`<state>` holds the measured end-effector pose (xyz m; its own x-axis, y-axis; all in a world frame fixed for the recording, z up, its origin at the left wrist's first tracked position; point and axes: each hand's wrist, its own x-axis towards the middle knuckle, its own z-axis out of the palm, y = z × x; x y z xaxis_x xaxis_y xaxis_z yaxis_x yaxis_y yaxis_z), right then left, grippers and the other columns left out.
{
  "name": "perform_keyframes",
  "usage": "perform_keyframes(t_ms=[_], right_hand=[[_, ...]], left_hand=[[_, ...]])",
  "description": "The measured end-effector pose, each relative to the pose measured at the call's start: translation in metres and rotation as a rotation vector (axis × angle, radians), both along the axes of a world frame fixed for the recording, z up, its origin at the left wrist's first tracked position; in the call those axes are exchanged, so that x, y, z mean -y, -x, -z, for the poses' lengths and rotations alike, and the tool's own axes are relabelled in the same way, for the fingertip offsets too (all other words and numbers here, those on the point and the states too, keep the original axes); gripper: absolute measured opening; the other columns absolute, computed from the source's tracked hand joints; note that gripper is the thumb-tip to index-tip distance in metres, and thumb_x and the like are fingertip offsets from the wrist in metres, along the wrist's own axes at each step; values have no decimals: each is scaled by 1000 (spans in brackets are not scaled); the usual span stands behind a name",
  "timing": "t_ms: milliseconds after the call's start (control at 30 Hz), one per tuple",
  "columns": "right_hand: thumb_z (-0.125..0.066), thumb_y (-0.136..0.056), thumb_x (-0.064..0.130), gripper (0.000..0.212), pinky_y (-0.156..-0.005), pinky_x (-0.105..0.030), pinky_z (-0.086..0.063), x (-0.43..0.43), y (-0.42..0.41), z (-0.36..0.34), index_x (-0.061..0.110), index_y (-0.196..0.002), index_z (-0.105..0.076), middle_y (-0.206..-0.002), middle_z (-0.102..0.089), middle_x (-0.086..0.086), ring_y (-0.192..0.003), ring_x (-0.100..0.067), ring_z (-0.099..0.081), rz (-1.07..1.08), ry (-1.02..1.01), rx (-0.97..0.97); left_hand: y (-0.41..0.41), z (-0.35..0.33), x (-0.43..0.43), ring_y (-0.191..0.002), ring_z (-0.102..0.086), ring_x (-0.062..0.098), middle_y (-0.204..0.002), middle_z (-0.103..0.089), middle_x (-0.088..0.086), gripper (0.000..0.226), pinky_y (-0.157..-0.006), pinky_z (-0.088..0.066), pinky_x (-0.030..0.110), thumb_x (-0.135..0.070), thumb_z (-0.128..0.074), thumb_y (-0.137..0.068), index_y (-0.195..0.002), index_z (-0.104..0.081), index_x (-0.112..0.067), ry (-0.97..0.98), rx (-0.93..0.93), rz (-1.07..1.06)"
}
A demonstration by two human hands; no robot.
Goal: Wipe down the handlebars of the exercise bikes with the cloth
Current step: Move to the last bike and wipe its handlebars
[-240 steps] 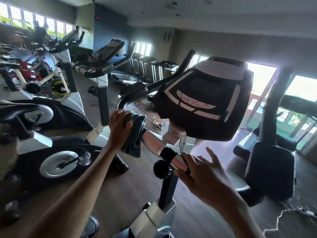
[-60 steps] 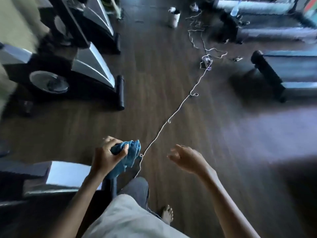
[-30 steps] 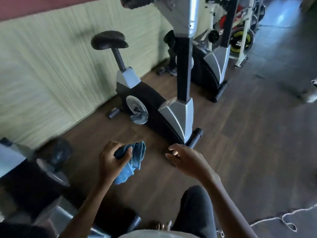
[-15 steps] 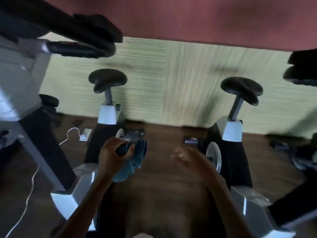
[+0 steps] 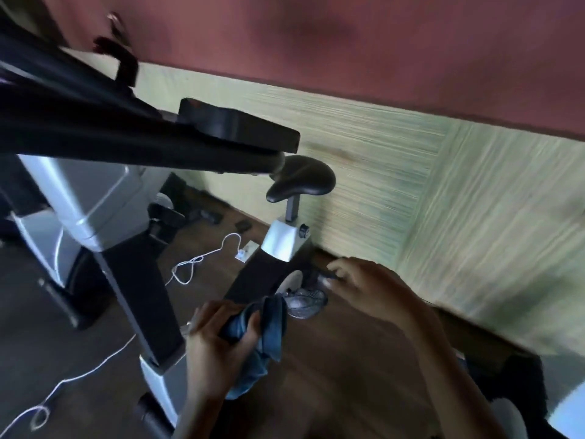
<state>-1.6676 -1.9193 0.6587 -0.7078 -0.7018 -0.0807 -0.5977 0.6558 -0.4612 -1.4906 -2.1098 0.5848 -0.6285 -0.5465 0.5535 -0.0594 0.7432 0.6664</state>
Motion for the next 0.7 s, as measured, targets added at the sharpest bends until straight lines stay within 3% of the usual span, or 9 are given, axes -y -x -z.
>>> perform_keyframes(t_ms=[200,367,467,600,667,700], right_hand=[[-51,-91,53,40,-81,-24,-45,49,65,-27,30,-123,-59,-115,-68,12,-105,-4,-62,-357,182,-149],[-34,-84,68,55,-79,-22,-46,71,96,-39,36,-120,-59,-110,-67,18,-98,-2,-62,-759,269,-137],[-40,-87,64,42,-78,-24,-49,74,112,-51,38,-115,-59,-100,-66,20,-93,-4,-63,-1050,383,-123],[-40,-91,58,30,-78,-19,-44,74,119,-87,41,-105,-61,-82,-67,18,-77,-9,-68,-1227,753,-132],[-48,-87,48,25,-94,-15,-36,78,123,-113,39,-94,-70,-78,-64,19,-78,-11,-67,-1240,1001,-233],[-50,-86,44,25,-99,-23,-36,80,126,-127,35,-93,-72,-81,-63,18,-81,-13,-67,-1249,1102,-267]], left_hand=[[17,-16,1,-75,-61,20,-81,-61,-4,27,-69,-49,34,-40,-68,-79,-76,-71,-14,52,-1,-329],[23,-28,-32,-76,-61,17,-81,-64,-4,27,-72,-49,28,-40,-68,-76,-76,-74,-14,68,-57,-754],[31,-48,-63,-73,-62,20,-81,-63,-3,21,-71,-48,27,-37,-67,-77,-75,-73,-16,106,-118,-1021],[36,-105,-107,-82,-59,2,-84,-63,5,13,-74,-45,15,-32,-65,-79,-81,-66,-18,287,-317,-1266],[36,-146,-119,-85,-57,-4,-86,-62,2,14,-78,-43,10,-28,-64,-82,-83,-65,-14,431,-382,-1362],[35,-167,-122,-87,-57,-6,-89,-61,-2,12,-79,-42,10,-26,-64,-83,-85,-64,-14,507,-404,-1397]])
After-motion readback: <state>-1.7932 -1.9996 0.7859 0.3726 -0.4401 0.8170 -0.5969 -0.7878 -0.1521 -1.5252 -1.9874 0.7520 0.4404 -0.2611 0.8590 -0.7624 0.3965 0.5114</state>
